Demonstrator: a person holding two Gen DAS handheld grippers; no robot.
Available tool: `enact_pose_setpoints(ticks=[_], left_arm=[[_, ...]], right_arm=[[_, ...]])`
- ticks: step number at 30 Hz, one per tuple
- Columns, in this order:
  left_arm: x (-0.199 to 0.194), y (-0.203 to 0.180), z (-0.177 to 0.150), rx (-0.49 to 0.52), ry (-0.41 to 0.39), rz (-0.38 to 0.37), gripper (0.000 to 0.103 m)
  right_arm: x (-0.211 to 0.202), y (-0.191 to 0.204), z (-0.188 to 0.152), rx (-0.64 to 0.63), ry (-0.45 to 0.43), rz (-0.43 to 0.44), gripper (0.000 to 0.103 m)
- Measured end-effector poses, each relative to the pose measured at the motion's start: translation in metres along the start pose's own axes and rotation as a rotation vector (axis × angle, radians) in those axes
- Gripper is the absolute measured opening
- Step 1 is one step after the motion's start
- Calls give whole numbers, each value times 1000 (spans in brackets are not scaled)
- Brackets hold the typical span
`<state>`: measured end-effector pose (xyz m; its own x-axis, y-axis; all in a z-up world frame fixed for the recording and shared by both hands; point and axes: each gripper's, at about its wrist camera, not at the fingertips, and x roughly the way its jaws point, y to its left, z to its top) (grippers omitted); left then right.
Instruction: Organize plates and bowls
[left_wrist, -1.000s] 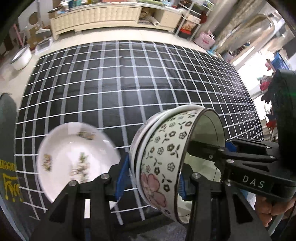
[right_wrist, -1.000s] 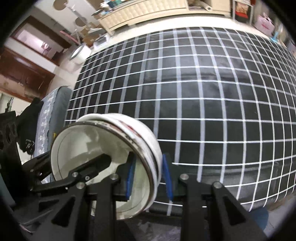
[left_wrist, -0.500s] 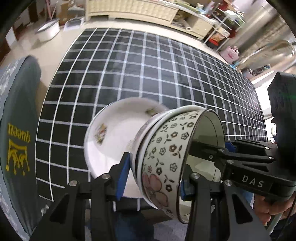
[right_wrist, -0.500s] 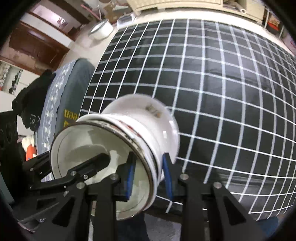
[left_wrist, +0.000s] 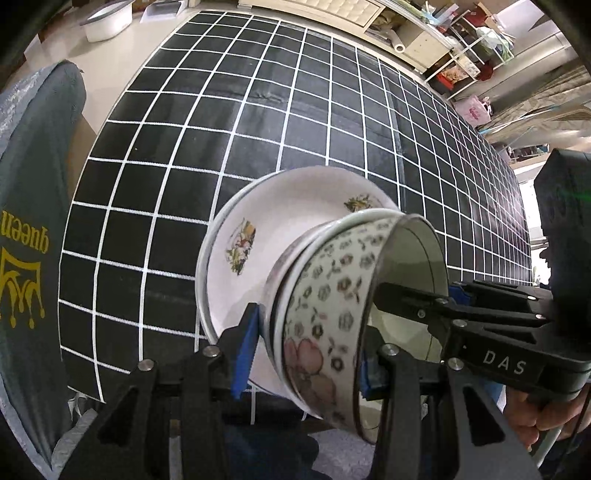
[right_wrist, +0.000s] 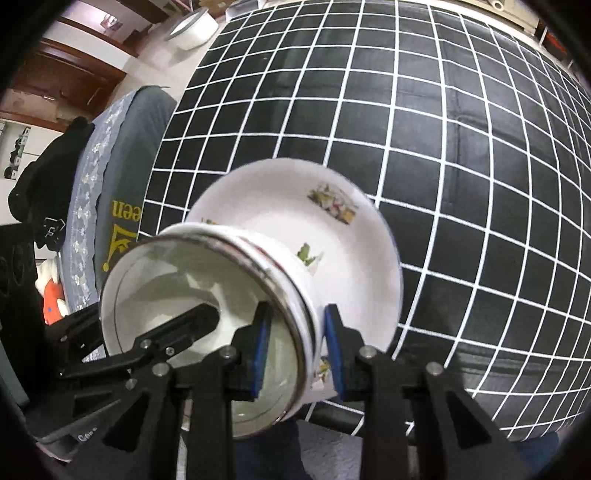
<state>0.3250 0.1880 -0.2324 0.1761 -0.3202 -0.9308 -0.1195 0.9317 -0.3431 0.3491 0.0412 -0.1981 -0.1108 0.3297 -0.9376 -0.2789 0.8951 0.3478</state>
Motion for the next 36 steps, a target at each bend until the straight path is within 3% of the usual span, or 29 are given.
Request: enact_pose_setpoints(ticks=[15, 18, 20, 24, 26, 34, 36], left_arm=[[1, 11, 8, -15, -5, -38, 42], [-6, 10, 8, 6, -32, -6, 44], [-10, 10, 8, 13, -42, 31, 50], [-15, 14, 4, -6, -69, 57, 57], [-17, 17, 2, -24, -78, 85, 67], [-38, 0, -10, 77, -191, 186, 68], [-52, -9, -16, 110, -259, 224, 68]], right_arm=[[-4, -4, 5, 8, -22, -9, 32], [-5, 1, 4, -24, -42, -38, 34], [-5, 3, 4, -37, -60, -72, 40], [-6, -2, 1, -26, -112, -129, 64], [-8, -6, -1, -20, -132, -124, 64], [-28, 2, -12, -61, -210, -127, 73], [-36, 9, -14, -75, -236, -119, 73]])
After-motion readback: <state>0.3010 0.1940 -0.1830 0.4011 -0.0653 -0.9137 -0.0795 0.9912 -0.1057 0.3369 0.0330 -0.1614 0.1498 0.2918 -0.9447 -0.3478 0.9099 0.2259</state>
